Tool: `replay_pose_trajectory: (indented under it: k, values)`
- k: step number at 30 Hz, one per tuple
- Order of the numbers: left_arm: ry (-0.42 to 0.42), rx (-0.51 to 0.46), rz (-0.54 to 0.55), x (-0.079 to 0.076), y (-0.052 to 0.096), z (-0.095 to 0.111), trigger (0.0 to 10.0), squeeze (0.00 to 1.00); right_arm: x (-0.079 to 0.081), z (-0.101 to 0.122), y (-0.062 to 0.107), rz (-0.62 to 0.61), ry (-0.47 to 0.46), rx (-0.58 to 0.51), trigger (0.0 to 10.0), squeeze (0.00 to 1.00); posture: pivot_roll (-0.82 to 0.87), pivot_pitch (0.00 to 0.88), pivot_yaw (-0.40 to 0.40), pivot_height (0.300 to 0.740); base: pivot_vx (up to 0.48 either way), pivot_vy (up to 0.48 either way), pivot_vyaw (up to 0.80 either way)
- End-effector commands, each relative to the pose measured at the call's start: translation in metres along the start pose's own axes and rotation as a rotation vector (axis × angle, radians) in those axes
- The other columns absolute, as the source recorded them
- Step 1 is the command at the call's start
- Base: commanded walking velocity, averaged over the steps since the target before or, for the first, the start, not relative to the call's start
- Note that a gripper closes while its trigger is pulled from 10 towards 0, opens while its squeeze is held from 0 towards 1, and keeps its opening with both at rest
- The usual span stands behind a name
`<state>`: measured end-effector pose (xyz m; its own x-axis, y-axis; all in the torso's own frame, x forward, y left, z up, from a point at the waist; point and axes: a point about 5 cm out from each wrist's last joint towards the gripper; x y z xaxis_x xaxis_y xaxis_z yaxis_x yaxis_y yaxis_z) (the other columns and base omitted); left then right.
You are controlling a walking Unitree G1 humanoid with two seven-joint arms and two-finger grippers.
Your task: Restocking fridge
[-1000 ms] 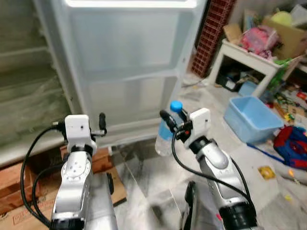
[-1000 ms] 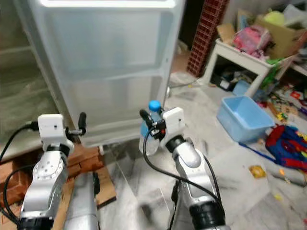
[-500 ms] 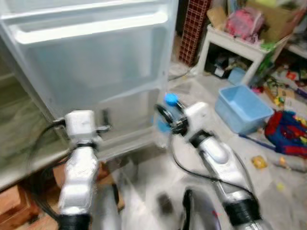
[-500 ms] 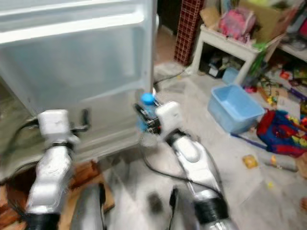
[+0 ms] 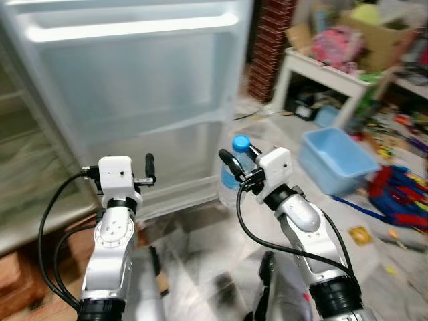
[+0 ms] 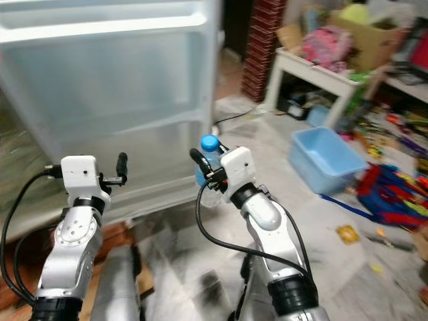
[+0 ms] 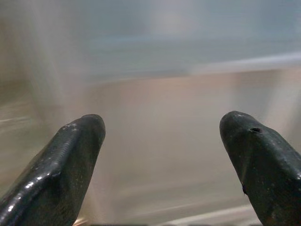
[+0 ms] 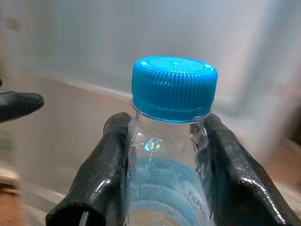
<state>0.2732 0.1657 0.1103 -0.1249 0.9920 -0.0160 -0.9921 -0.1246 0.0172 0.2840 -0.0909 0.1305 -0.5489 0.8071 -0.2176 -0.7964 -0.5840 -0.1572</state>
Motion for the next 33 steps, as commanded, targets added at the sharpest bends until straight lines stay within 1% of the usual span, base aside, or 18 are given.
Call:
replay_pose_trajectory:
  k: [1, 4, 5, 7, 10, 13, 15, 17, 18, 21, 22, 24, 25, 26, 30, 33]
  values:
    - [-0.015, 0.003, 0.012, 0.002, 0.000, 0.000, 10.0, 0.00, -0.001, 0.011, -0.005, 0.007, 0.022, -0.051, 10.0, 0.00, 0.02, 0.000, -0.042, 0.517, 0.000, 0.000, 0.69]
    - [-0.032, -0.004, 0.039, 0.004, 0.000, 0.001, 10.0, 0.00, -0.001, 0.011, -0.005, 0.009, 0.009, -0.051, 10.0, 0.00, 0.03, 0.000, -0.044, 0.517, 0.000, 0.000, 0.00]
    - [-0.055, 0.001, 0.075, 0.008, 0.001, 0.000, 10.0, 0.00, -0.001, 0.010, -0.005, 0.012, 0.006, -0.050, 10.0, 0.00, 0.03, 0.000, -0.046, 0.517, 0.000, 0.000, 0.00]
    - [-0.072, 0.008, 0.109, 0.013, 0.002, -0.001, 10.0, 0.00, 0.000, 0.010, -0.005, 0.021, 0.006, -0.052, 10.0, 0.00, 0.04, 0.000, -0.049, 0.517, 0.000, 0.000, 0.00]
    - [-0.052, 0.022, 0.112, 0.018, 0.005, -0.003, 10.0, 0.00, 0.001, 0.010, -0.009, 0.055, 0.021, -0.059, 10.0, 0.00, 0.05, 0.000, -0.055, 0.517, 0.000, 0.000, 0.00]
    - [-0.063, 0.034, 0.114, 0.023, 0.012, -0.004, 10.0, 0.00, 0.003, 0.012, -0.015, 0.097, 0.047, -0.070, 10.0, 0.00, 0.07, 0.000, -0.070, 0.517, 0.000, 0.000, 0.00]
    - [-0.064, 0.036, 0.117, 0.024, 0.013, -0.004, 10.0, 0.00, 0.003, 0.012, -0.016, 0.105, 0.053, -0.072, 10.0, 0.00, 0.07, 0.000, -0.070, 0.517, 0.000, 0.000, 0.00]
    - [-0.052, 0.058, 0.135, 0.029, 0.021, -0.007, 10.0, 0.00, 0.006, 0.014, -0.021, 0.152, 0.115, -0.090, 10.0, 0.00, 0.08, 0.016, -0.080, 0.517, 0.000, 0.000, 0.00]
    - [-0.052, 0.058, 0.135, 0.029, 0.021, -0.007, 10.0, 0.00, 0.006, 0.014, -0.021, 0.152, 0.115, -0.090, 10.0, 0.00, 0.08, 0.016, -0.080, 0.517, 0.000, 0.000, 0.00]
    - [-0.066, 0.111, 0.152, 0.037, 0.037, -0.013, 10.0, 0.00, 0.010, 0.016, -0.026, 0.223, 0.195, -0.117, 10.0, 0.00, 0.10, 0.045, -0.088, 0.517, 0.000, 0.000, 0.00]
    - [-0.066, 0.111, 0.152, 0.037, 0.037, -0.013, 10.0, 0.00, 0.010, 0.016, -0.026, 0.223, 0.195, -0.117, 10.0, 0.00, 0.10, 0.045, -0.088, 0.517, 0.000, 0.000, 0.00]
    - [-0.081, 0.161, 0.152, 0.045, 0.053, -0.019, 10.0, 0.00, 0.012, 0.016, -0.031, 0.263, 0.236, -0.130, 10.0, 0.00, 0.11, 0.066, -0.097, 0.517, 0.000, 0.000, 0.00]
    - [-0.088, 0.198, 0.148, 0.050, 0.065, -0.023, 10.0, 0.00, 0.013, 0.014, -0.037, 0.289, 0.263, -0.135, 10.0, 0.00, 0.13, 0.077, -0.104, 0.517, 0.000, 0.000, 0.00]
    - [-0.088, 0.204, 0.147, 0.052, 0.068, -0.023, 10.0, 0.00, 0.014, 0.014, -0.040, 0.296, 0.268, -0.136, 10.0, 0.00, 0.14, 0.083, -0.108, 0.517, 0.000, 0.000, 0.00]
    - [-0.087, 0.206, 0.161, 0.055, 0.071, -0.023, 10.0, 0.00, 0.017, 0.015, -0.045, 0.321, 0.281, -0.148, 10.0, 0.00, 0.14, 0.085, -0.114, 0.517, 0.000, 0.000, 0.00]
    - [-0.087, 0.184, 0.151, 0.051, 0.067, -0.020, 10.0, 0.00, 0.019, 0.019, -0.048, 0.332, 0.292, -0.165, 10.0, 0.00, 0.14, 0.082, -0.113, 0.517, 0.307, 0.000, 0.00]
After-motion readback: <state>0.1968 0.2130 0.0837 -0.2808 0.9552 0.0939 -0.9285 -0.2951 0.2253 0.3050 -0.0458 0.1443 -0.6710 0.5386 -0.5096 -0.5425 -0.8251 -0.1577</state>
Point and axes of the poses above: a point about 5 cm out from each wrist's last joint towards the gripper, its own y axis pointing back from the gripper into the wrist, its own z axis along the axis of the wrist's last joint, x = y × z, and after that the axes turned 4 degrees about y, right-handed
